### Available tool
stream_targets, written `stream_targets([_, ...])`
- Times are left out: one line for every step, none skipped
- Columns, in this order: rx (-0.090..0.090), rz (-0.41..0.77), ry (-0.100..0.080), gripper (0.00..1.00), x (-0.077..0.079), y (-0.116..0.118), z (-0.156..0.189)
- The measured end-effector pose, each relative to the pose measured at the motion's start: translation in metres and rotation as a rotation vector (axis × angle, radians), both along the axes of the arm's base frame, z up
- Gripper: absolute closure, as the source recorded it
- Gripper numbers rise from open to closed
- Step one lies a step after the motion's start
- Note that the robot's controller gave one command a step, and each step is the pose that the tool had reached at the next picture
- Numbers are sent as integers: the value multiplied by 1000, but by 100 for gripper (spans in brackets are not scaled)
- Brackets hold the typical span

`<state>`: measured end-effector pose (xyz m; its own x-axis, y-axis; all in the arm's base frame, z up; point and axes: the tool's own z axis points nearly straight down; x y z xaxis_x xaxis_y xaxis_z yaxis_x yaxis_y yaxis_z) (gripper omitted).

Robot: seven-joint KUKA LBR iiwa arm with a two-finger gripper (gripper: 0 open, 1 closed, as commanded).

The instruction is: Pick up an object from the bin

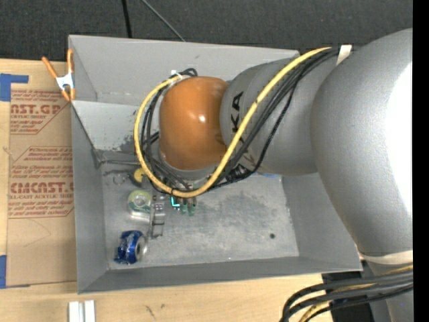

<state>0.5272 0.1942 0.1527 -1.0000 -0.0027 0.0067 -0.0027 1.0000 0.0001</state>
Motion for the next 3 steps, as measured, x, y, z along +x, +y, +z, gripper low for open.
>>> stream_targets([3,609,-3,0,-18,5,-85])
stream_targets([4,596,-24,0,-43,44,-80])
stream_targets([5,590,-9,100,-46,42,-82])
